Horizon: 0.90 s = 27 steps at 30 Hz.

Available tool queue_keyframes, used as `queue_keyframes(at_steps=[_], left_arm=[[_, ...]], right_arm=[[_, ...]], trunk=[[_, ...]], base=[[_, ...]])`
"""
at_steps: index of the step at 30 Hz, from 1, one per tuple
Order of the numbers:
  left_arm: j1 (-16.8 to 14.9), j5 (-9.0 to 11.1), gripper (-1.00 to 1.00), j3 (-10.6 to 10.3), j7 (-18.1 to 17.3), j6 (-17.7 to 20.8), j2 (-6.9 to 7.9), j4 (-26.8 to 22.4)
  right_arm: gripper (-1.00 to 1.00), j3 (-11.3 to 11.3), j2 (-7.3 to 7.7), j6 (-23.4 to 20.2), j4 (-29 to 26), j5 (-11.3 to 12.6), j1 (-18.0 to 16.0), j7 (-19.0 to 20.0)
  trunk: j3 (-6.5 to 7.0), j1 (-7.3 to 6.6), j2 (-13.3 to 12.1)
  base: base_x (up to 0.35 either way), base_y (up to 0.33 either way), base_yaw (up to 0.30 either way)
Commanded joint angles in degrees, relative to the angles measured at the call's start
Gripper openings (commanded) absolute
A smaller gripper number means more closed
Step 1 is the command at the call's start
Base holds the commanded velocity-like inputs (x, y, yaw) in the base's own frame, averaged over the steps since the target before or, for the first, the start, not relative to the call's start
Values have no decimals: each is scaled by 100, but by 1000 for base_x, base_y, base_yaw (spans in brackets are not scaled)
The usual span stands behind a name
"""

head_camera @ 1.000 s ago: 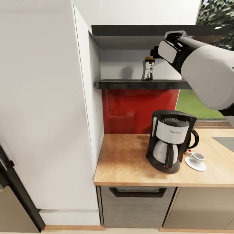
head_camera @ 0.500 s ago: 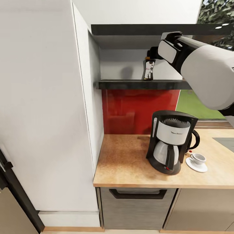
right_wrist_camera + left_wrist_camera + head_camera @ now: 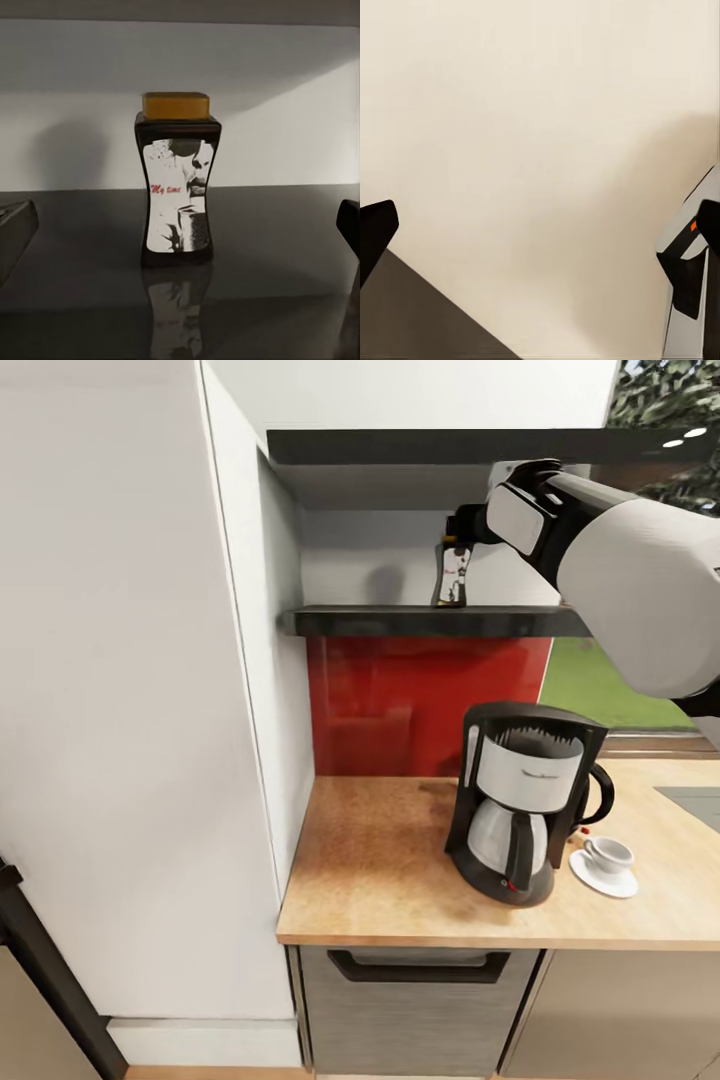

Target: Set up a coffee station on the kitchen countertop: keep the coffee maker on the countertop, move the bottle of coffee from the kitchen shelf to the counter next to the coffee maker, place a paper coffee filter on top of the coffee maker, put the saucer next to the coffee maker with the coffee cup on the saucer, and place the electric kettle next to the coffee maker.

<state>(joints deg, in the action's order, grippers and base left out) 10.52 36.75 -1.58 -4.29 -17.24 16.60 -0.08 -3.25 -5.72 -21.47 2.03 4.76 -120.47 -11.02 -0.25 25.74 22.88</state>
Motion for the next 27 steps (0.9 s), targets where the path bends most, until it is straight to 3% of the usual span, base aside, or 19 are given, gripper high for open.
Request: queue_keyframes(at_steps=[1,15,27], left_arm=[[3,60,100,-18,-37,-4,1,-1],[3,60,100,-18,-37,19,-7,-1],[3,60,100,-18,-37,19,-48,-1]], right_arm=[[100,-35,-1,-6,8,48,-4,-19],[100,-35,43,-3,8,42,6,-14],[100,-35,-9,2,8,34,6,-6]], trunk=[[-3,4,4],[-3,4,4],[-3,4,4]], base=[[189,-164,0],[42,-37,0],[36,0,0]])
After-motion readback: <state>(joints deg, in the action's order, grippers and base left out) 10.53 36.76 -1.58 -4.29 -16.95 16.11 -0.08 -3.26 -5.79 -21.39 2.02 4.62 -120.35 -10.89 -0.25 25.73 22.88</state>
